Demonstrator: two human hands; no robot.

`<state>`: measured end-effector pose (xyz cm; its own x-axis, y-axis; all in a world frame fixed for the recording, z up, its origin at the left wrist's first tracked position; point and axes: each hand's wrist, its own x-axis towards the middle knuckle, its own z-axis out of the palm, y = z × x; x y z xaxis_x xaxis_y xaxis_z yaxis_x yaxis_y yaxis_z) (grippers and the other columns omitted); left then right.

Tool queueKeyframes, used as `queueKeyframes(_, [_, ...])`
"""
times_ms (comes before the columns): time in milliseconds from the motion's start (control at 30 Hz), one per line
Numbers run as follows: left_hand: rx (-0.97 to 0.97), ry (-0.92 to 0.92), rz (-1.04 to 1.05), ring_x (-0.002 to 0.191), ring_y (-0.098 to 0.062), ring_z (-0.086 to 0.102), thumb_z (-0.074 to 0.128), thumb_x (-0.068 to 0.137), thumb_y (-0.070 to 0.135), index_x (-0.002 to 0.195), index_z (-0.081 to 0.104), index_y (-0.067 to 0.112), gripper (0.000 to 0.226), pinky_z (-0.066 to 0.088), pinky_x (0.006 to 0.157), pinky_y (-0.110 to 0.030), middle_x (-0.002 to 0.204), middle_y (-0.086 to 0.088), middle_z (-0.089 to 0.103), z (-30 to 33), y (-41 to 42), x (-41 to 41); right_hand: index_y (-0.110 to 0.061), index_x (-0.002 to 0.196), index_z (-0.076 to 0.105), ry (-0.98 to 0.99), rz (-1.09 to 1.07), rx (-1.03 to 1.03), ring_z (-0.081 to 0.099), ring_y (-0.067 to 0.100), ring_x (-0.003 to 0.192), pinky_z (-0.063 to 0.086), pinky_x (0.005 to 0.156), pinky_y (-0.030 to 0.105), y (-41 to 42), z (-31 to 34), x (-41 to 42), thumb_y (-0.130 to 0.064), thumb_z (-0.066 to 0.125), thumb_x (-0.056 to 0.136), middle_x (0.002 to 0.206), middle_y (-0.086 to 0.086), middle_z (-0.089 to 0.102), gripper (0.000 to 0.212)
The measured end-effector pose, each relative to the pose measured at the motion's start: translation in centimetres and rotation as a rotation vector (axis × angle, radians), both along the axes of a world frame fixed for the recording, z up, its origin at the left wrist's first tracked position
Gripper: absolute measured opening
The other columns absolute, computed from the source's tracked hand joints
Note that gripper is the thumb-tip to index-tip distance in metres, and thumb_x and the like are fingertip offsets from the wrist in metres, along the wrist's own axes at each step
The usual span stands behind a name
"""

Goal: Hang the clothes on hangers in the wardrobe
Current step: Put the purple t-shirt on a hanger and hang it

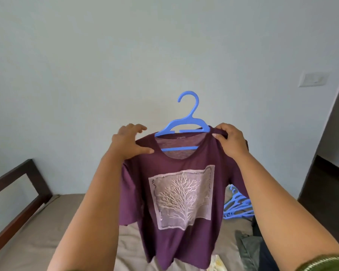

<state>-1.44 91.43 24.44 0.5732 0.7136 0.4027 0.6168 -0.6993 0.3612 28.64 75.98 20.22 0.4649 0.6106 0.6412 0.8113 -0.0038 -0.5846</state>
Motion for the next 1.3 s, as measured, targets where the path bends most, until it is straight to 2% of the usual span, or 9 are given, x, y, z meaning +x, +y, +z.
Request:
queueKeyframes(67, [0.082,0.154,0.047,0.120,-0.024,0.049,0.065,0.084,0.051,0.125,0.052,0.025,0.050,0.037,0.098,-0.041,0.123,0.002,0.058,-1.5,-0.3,1.9,-0.007,0.095,0.065,-0.032,-0.014,0.002,0.057,0.022,0.088,0.040,0.078,0.024,-0.3,0.4,-0.1,-0.014,0.065,0.089,0.090,-0.002,0.061,0.009])
queueKeyframes(200, [0.226,-0.003,0.067,0.099,-0.029,0.061,0.048,0.098,0.037,0.097,0.056,0.016,0.022,0.030,0.081,-0.035,0.096,-0.004,0.067,-3.1,-1.4,3.7,-0.015,0.102,0.062,-0.098,-0.150,-0.039,0.056,0.025,0.095,0.045,0.083,0.038,-2.4,0.1,0.4,-0.028,0.063,0.090,0.097,0.000,0.064,0.018])
queueKeyframes(333, [0.430,-0.097,0.116,0.093,-0.028,0.060,0.054,0.094,0.040,0.095,0.062,0.020,0.021,0.033,0.093,-0.046,0.090,0.000,0.067,-4.7,-3.0,3.9,-0.009,0.086,0.054,-0.204,-0.350,-0.242,0.055,0.033,0.081,0.042,0.066,0.039,-6.7,-2.1,0.4,-0.042,0.051,0.095,0.079,0.009,0.060,0.034])
queueKeyframes(500, [0.349,-0.214,0.144,0.092,-0.032,0.057,0.059,0.084,0.062,0.088,0.065,0.017,0.046,0.031,0.096,-0.051,0.089,-0.004,0.067,-7.1,-5.6,5.6,-0.010,0.087,0.052,-0.120,-0.468,-0.289,0.055,0.032,0.076,0.040,0.062,0.038,-12.7,-6.7,-1.1,-0.042,0.048,0.097,0.078,0.008,0.059,0.034])
queueKeyframes(867, [0.162,-0.329,-0.379,0.076,-0.027,0.058,0.065,0.078,0.064,0.078,0.063,0.014,0.050,0.042,0.077,-0.035,0.073,-0.003,0.063,-6.9,-16.9,8.2,-0.014,0.101,0.056,-0.135,-0.690,-0.212,0.057,0.024,0.072,0.044,0.061,0.034,-31.8,-7.1,-7.2,-0.040,0.048,0.098,0.084,0.002,0.064,0.027])
queueKeyframes(967, [0.044,-0.327,-0.533,0.062,-0.004,0.051,0.076,0.074,0.053,0.071,0.060,0.016,0.040,0.036,0.061,-0.015,0.063,0.004,0.057,-6.1,-21.4,6.7,-0.016,0.105,0.054,-0.129,-0.775,-0.243,0.058,0.023,0.072,0.046,0.062,0.035,-38.4,-6.9,-11.1,-0.042,0.046,0.098,0.085,0.002,0.064,0.028])
queueKeyframes(1033, [0.011,-0.330,-0.602,0.060,0.001,0.049,0.077,0.072,0.053,0.069,0.058,0.018,0.040,0.033,0.057,-0.009,0.072,0.015,0.060,-5.9,-25.1,5.5,-0.016,0.106,0.054,-0.117,-0.826,-0.253,0.059,0.024,0.074,0.045,0.061,0.035,-43.2,-7.5,-14.2,-0.044,0.045,0.098,0.086,0.002,0.065,0.030])
queueKeyframes(1133, [-0.014,-0.278,-0.677,0.064,-0.010,0.051,0.075,0.070,0.061,0.070,0.059,0.021,0.043,0.035,0.056,-0.011,0.076,0.020,0.060,-6.1,-31.9,3.8,-0.015,0.107,0.054,-0.072,-0.921,-0.284,0.060,0.029,0.077,0.043,0.061,0.035,-50.9,-8.4,-19.3,-0.044,0.044,0.098,0.089,0.005,0.065,0.031])
queueKeyframes(1300, [-0.046,-0.212,-0.915,0.066,-0.019,0.056,0.070,0.069,0.068,0.075,0.060,0.017,0.052,0.047,0.065,-0.032,0.066,-0.002,0.060,-5.0,-44.2,2.0,-0.014,0.103,0.055,-0.036,-1.130,-0.255,0.059,0.033,0.081,0.046,0.065,0.038,-63.9,-8.5,-27.0,-0.039,0.049,0.097,0.090,0.007,0.065,0.027])
